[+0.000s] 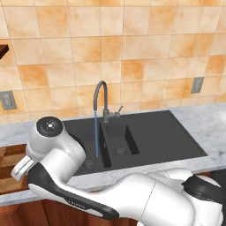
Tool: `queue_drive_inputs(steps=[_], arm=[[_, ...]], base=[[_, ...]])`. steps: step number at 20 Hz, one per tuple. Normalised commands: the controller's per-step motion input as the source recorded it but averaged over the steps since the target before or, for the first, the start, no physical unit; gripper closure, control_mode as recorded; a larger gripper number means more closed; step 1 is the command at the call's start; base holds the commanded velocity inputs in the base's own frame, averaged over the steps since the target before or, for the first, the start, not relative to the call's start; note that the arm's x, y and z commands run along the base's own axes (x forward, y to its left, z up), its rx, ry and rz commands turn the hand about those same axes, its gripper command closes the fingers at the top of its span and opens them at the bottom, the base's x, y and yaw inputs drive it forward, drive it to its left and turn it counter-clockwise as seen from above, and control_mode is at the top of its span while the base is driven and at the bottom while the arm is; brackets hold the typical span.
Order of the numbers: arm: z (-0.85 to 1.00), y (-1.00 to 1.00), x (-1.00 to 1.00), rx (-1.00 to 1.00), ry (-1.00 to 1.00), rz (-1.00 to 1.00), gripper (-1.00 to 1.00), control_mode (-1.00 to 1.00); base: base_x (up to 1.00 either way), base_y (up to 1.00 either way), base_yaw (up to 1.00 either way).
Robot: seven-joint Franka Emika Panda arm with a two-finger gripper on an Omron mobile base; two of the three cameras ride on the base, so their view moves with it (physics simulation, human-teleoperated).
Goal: Pick the peach from the sink and place it on the cutting board to airdry. Then turn off the sink faucet.
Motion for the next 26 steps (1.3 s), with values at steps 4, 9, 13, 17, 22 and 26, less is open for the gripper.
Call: queue_drive_inputs(steps=[4,9,13,17,22,26], arm=[[-0.18,0.01,0.16,0.00,0.00,0.05,1.00,-1.00],[-0.13,0.14,0.13,0.00,0.00,0.03,1.00,-1.00],[-0.16,0.21,0.17,0.00,0.00,0.01,1.00,-1.00],[-0.15,0.23,0.19,0.00,0.00,0.00,1.00,-1.00],[-0.11,0.17,0.19,0.00,0.00,0.00,1.00,-1.00],[-0.12,0.11,0.11,0.00,0.01,0.00,1.00,-1.00]], base=[[0.00,0.00,0.00],[0.00,0.00,0.00],[0.00,0.00,0.00],[0.00,0.00,0.00],[0.00,0.00,0.00],[0.00,0.00,0.00]])
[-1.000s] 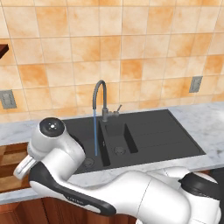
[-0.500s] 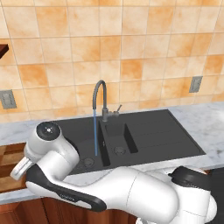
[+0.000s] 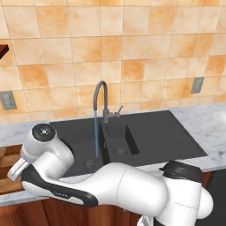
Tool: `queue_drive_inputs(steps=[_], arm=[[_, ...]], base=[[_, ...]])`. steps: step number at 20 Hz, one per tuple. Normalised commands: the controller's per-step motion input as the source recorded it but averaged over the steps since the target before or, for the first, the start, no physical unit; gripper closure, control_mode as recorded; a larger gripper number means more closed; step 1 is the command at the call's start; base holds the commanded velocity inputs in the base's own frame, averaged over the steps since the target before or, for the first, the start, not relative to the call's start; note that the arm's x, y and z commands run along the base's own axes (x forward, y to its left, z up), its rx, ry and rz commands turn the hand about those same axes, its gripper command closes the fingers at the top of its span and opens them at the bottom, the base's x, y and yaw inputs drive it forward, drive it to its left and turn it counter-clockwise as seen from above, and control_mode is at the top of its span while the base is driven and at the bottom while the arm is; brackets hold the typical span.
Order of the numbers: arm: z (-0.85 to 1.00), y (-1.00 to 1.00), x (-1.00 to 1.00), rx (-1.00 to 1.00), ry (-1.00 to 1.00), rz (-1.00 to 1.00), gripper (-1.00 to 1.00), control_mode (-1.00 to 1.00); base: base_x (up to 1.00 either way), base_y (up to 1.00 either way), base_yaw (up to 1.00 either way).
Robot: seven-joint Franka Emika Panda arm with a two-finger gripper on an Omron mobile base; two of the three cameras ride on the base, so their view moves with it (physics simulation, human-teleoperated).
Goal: Pick the peach from the sink and place it on the cutting board to airdry. Then turn off the sink faucet.
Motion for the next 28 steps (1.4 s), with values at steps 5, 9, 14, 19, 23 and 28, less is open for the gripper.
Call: queue_drive_inputs(steps=[5,9,14,19,23,28], arm=[[-0.20,0.05,0.09,0.00,0.02,0.00,1.00,-1.00],[-0.26,0.03,0.13,0.00,0.03,0.00,1.00,-1.00],[-0.23,0.09,0.18,-0.01,0.03,0.00,1.00,-1.00],[-0.22,0.13,0.20,-0.01,0.03,0.00,1.00,-1.00],[-0.23,0.18,0.24,-0.01,0.03,0.00,1.00,-1.00],[-0.23,0.17,0.23,-0.01,0.04,0.00,1.00,-1.00]], base=[[0.00,0.00,0.00],[0.00,0.00,0.00],[0.00,0.00,0.00],[0.00,0.00,0.00],[0.00,0.00,0.00],[0.00,0.00,0.00]])
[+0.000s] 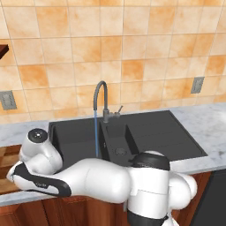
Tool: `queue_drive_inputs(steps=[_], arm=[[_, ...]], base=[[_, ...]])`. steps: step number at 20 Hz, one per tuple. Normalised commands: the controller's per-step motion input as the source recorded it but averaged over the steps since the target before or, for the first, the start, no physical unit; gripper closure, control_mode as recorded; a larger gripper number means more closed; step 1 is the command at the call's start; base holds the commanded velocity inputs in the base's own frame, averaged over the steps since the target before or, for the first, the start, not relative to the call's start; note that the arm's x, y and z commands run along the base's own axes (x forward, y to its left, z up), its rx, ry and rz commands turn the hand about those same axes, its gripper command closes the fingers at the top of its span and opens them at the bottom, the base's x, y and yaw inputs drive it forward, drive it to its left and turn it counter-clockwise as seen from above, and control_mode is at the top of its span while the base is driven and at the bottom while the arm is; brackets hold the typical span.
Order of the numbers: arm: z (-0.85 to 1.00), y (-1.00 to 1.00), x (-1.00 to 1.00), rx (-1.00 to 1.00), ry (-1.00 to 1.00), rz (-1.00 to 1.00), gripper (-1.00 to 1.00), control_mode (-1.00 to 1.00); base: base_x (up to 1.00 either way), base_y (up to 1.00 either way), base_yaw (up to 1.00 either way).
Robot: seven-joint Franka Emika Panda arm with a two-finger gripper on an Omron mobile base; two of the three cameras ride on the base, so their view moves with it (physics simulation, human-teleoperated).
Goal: Pick the peach from the sink and place it on the cutting board to airdry. Then turn off the sink faucet.
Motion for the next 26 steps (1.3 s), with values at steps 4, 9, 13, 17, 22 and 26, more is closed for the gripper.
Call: queue_drive_inputs(steps=[4,9,13,17,22,26], arm=[[-0.19,0.25,0.16,-0.04,0.02,0.00,1.00,-1.00],[-0.21,0.23,0.16,-0.04,0.02,0.00,1.00,-1.00],[-0.21,0.12,0.18,-0.02,0.02,0.00,1.00,-1.00],[-0.22,0.12,0.21,-0.02,0.02,0.00,-1.00,-1.00],[-0.12,0.07,0.12,-0.02,0.00,0.00,-1.00,-1.00],[-0.10,0.09,0.13,-0.02,0.00,0.00,-1.00,-1.00]], base=[[0.00,0.00,0.00],[0.00,0.00,0.00],[0.00,0.00,0.00],[0.00,0.00,0.00],[0.00,0.00,0.00],[0.00,0.00,0.00]])
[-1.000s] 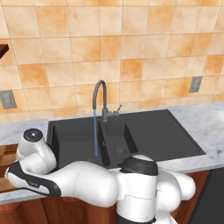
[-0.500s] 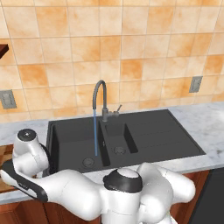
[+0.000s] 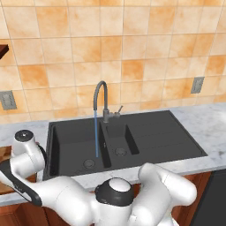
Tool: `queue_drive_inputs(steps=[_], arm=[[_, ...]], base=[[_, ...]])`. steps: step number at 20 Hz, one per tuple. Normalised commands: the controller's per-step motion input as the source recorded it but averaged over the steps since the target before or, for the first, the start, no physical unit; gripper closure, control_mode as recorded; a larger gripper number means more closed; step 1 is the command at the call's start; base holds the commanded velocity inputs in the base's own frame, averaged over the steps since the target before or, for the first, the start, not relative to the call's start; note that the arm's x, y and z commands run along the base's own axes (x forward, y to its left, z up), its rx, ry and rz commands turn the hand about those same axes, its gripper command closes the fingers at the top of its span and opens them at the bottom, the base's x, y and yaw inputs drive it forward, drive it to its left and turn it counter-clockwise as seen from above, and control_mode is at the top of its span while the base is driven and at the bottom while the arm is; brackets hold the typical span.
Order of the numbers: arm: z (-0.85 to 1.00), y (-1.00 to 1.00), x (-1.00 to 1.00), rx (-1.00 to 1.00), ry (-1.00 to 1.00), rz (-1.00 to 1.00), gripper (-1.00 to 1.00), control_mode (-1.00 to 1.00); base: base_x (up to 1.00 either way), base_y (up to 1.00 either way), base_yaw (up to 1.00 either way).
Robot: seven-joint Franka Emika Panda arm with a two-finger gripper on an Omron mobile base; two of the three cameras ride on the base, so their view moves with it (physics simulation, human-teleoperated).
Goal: Pick the peach from the sink and place it on the cutting board to airdry. Then turn off the sink faucet.
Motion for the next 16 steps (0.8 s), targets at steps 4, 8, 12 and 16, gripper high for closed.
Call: queue_drive_inputs(steps=[4,8,12,16], arm=[[0.00,0.12,0.06,-0.01,0.00,0.00,-1.00,-1.00],[0.42,0.01,0.00,0.00,-0.03,0.00,-1.00,-1.00],[0.60,-0.04,-0.24,0.00,-0.07,0.00,-1.00,-1.00],[0.38,-0.22,-0.40,0.00,-0.13,0.00,-1.00,-1.00]], base=[[0.00,0.00,0.00],[0.00,0.00,0.00],[0.00,0.00,0.00],[0.00,0.00,0.00]])
